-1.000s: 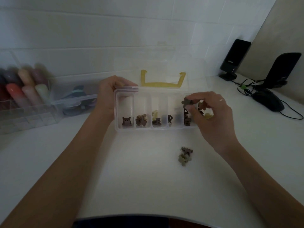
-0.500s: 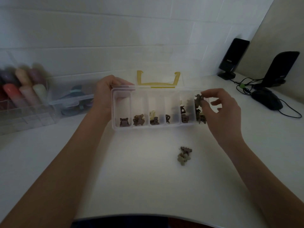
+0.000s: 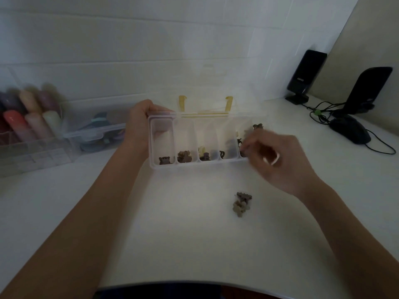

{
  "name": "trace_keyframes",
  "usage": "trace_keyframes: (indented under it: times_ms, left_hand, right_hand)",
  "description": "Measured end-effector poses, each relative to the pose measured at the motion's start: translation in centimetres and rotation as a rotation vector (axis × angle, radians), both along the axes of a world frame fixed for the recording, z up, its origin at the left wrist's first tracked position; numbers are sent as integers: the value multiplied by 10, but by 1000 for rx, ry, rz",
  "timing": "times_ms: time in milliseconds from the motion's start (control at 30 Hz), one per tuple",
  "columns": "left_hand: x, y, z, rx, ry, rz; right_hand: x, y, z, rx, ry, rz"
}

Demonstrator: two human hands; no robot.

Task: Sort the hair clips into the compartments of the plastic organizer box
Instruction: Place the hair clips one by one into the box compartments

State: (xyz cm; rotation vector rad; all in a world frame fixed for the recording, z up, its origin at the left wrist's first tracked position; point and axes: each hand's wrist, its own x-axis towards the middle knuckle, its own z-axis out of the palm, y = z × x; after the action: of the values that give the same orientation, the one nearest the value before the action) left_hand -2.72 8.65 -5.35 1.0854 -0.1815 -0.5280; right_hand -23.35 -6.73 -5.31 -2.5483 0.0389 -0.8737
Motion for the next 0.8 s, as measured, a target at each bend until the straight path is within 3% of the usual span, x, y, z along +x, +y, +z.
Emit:
trace_keyframes:
  times_ms: [133,233,367,800]
  left_hand:
    - [0,1,1,26,3,-2]
    - [-1,0,2,-4,0,-1]
    - [-2,0,1,-4,0,5]
    - [-2,-1,-1,-39,8,-2]
  right_hand:
    - [-3,17,7,-235,629,42]
    - [-3,19,12,-238,838,-24]
    - [-5,17,8,-183,861,-27]
    - [9,29,-19,-160,618,135]
